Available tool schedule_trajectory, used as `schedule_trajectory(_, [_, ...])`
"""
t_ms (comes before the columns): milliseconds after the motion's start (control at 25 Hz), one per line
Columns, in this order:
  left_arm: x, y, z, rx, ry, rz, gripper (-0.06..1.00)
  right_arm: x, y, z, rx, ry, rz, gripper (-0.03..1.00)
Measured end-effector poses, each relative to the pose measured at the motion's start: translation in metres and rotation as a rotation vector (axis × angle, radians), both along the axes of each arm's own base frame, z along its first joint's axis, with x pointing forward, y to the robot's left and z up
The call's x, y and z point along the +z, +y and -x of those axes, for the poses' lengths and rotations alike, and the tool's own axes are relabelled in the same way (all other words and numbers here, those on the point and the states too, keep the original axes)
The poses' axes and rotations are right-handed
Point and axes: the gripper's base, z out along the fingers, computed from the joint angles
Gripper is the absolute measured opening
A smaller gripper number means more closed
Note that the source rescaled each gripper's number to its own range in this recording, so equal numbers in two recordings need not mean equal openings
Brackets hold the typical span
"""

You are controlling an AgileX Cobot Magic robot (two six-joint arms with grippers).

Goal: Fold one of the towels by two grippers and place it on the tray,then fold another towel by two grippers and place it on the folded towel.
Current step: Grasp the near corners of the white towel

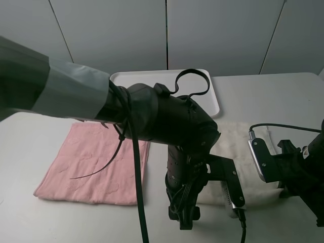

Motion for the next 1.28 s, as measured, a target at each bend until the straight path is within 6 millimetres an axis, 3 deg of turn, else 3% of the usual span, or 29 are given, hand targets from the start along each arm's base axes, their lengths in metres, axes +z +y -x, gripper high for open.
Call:
schedule_trajectory(360, [-0.0024,-0.0051,0.0062,-0.061,-0.050,-0.011,0.93,0.0000,0.0000,0.0000,-0.011,0.000,0.000,0.01])
schedule_trajectory(560, [-0.0020,-0.0051,0.0038,-0.066,-0.095,-0.021,0.69,0.0000,0.0001,0.0000,-0.024,0.000,-0.001,0.01])
schedule_trajectory(680, [-0.0037,-0.0049,0.0034,-0.068,-0.097,-0.027,0.61,0.0000,0.0001,0.0000,-0.028,0.000,-0.001,0.01])
schedule_trajectory(1160, [-0.0067,-0.0051,0.0021,-0.039,-0.105,-0.042,0.68,-0.0004,0.0003,0.0002,-0.037,0.003,-0.004,0.01])
schedule_trajectory(1280, [-0.0068,-0.0053,0.0028,-0.037,-0.102,-0.048,0.59,-0.0006,0.0005,0.0003,-0.044,0.004,-0.006,0.01])
